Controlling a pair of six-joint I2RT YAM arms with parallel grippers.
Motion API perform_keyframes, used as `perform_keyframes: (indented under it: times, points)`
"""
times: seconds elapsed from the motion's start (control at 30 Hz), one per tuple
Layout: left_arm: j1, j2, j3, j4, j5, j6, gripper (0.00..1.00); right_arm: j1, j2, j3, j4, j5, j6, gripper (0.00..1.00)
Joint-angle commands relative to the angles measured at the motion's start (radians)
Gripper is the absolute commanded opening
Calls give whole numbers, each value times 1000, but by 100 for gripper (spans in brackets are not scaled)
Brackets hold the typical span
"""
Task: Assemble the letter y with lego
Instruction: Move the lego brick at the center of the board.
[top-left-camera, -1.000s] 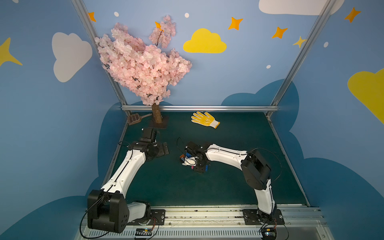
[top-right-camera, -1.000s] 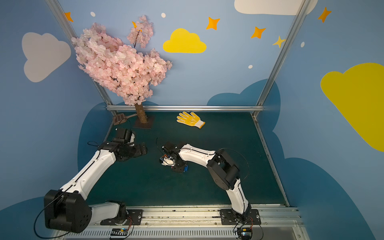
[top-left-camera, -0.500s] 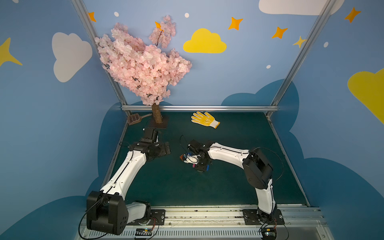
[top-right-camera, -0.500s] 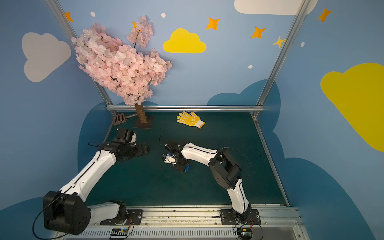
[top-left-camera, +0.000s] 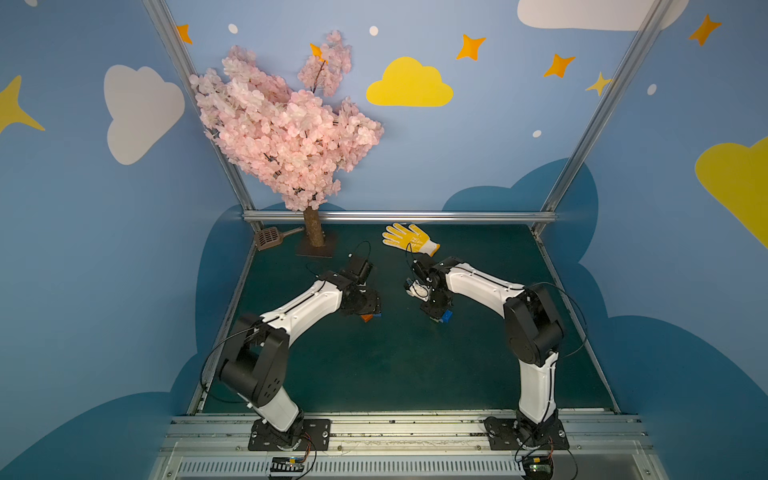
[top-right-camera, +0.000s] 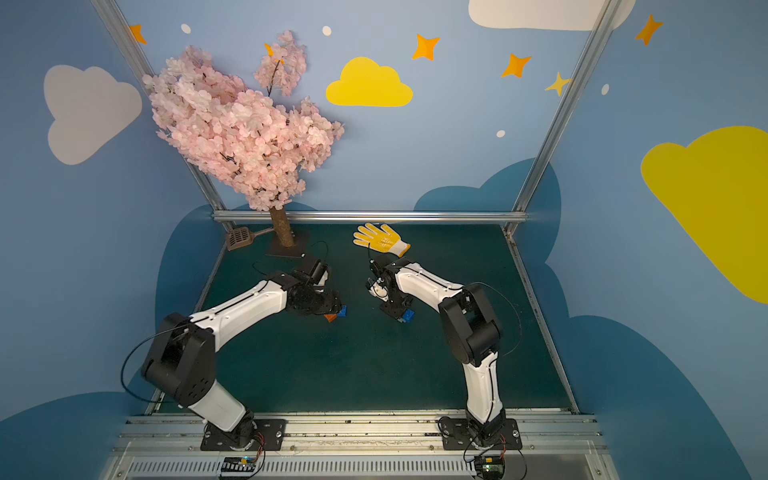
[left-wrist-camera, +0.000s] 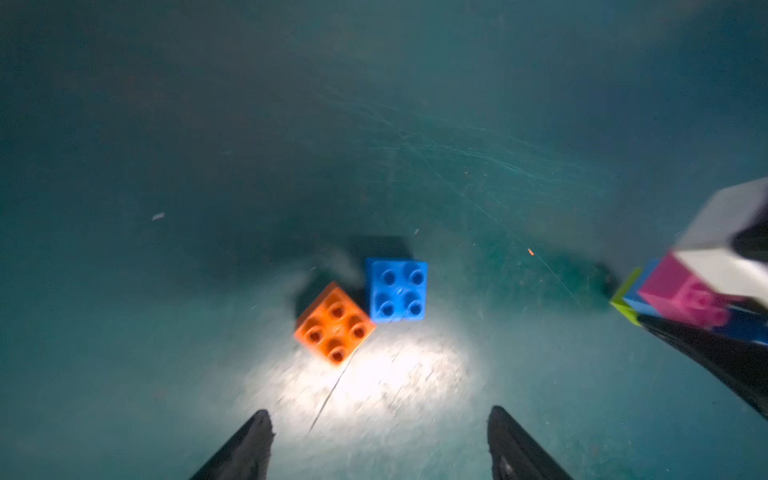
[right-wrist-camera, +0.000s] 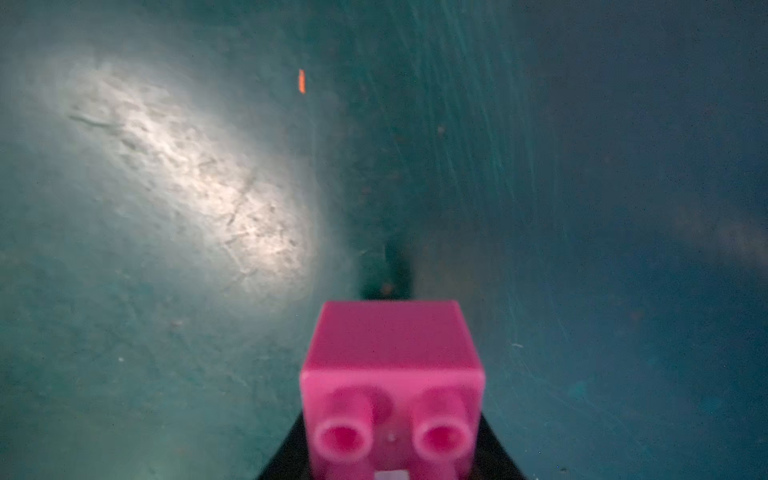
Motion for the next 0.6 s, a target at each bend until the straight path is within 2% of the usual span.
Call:
perform_keyframes:
  times: [0.0,0.07,0.17,0.3,0.5,0.57]
  points:
    - [-22,101,84,-37,-30,15,73,-13,-67,-9,-30,6,68,0]
    - [-32,171,141,-60,-37,28,68,-24,-75,-16,-30,1,78,0]
    - [-45,240,193,-86,-47,32,66,-29,-81,-22,-30,2,85,0]
    - [-47,287,218,-79,-50,32,64,-29,-87,-31,-26,-18,92,0]
    - [-48,351,254,-87,-59,29,56,-29,-89,-31,-26,-24,95,0]
    - [-50,360,255,-87,-57,26,51,-27,-89,-31,-24,-27,98,0]
